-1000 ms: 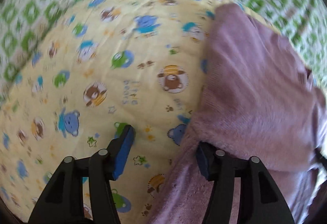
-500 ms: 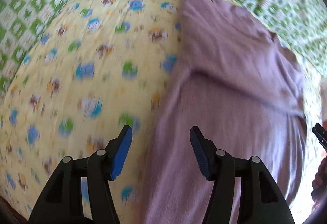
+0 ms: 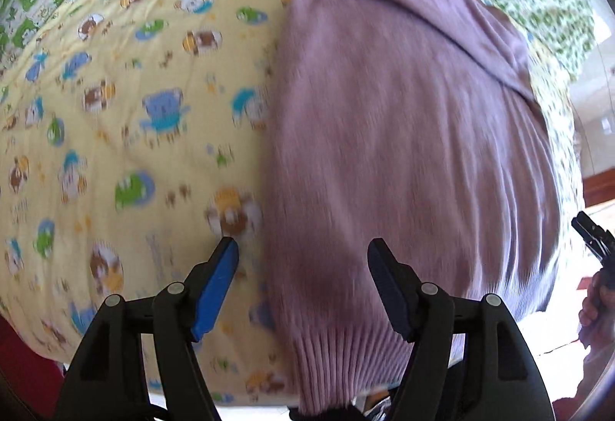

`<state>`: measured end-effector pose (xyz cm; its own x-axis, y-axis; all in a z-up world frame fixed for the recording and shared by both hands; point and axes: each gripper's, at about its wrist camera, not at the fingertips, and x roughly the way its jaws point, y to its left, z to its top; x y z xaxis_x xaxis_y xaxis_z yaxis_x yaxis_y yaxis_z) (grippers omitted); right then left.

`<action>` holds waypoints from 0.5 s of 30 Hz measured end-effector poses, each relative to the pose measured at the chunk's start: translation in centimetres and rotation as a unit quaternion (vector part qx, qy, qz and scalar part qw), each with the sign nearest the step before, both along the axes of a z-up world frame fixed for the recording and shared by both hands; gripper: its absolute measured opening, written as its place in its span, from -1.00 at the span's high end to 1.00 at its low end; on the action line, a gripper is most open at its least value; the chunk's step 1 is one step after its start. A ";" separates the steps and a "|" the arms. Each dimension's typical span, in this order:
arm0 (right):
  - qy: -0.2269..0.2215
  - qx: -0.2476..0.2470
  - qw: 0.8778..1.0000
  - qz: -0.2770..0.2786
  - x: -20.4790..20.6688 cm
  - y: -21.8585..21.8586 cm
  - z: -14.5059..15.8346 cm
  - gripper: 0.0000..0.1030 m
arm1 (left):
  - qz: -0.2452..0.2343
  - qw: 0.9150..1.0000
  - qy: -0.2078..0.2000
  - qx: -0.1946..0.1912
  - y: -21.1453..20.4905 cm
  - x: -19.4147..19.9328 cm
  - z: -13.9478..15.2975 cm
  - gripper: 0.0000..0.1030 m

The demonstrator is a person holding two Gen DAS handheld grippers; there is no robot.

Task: Fold small clothes
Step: 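Move both open grippers to the ribbed hem of the folded sweater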

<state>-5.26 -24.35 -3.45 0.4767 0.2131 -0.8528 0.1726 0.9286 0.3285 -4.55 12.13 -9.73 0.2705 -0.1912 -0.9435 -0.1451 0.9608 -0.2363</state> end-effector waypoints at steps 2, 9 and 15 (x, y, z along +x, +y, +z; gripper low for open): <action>0.008 0.005 1.000 -0.005 -1.6 -0.1 -0.5 -0.20 | -0.008 1.000 0.000 -0.004 -0.3 -1.3 0.0 -0.41; 0.030 0.039 0.999 0.003 -5.4 1.2 -2.6 -0.20 | -0.018 0.999 0.011 -0.028 -1.1 -4.1 -1.0 -0.51; 0.034 0.047 0.998 0.003 -7.1 2.0 -4.0 -0.20 | -0.037 0.999 0.010 -0.019 -2.4 -5.3 -1.6 -0.56</action>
<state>-12.32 -22.35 -7.46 0.4168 0.2961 -0.8594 0.1912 0.8958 0.4014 -9.84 9.69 -11.35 0.2355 -0.2453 -0.9404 -0.0783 0.9597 -0.2699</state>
